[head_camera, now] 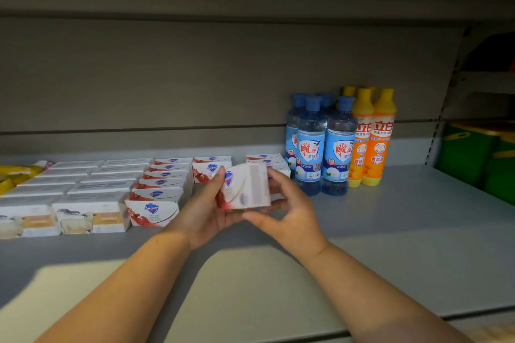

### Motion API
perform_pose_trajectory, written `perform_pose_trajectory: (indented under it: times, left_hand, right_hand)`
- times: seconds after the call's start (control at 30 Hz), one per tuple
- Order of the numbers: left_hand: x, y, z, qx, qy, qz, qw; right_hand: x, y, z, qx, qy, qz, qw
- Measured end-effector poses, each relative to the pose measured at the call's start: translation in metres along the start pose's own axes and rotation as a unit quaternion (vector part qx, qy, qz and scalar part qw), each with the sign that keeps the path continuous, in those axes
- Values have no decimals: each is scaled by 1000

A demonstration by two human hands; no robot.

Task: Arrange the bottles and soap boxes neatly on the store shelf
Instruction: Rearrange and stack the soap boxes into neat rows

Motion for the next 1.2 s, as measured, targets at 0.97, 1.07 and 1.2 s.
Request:
perform_pose_trajectory:
  times: [0.97,1.07,1.2]
  left_hand:
    - [-23,-13,-25,438,-170,-489,735]
    - [-27,-12,-34,473,-139,-573,655]
    - [-27,-11,-38,526,-111,-603,590]
  right_hand:
    - [16,-37,16,30,-54,-99,993]
    - [21,-35,24,144,-73,-110,981]
    - [21,-31,30,275,-95,-159,944]
Point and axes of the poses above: each hand's wrist, its own x-axis towards the middle knuckle, its own z-axis out of the back of the hand, y = z × x, the point moved 1 cm from there along x, towards the middle knuckle, and after that the axes turned 12 degrees about x, right-handed, at the moved point
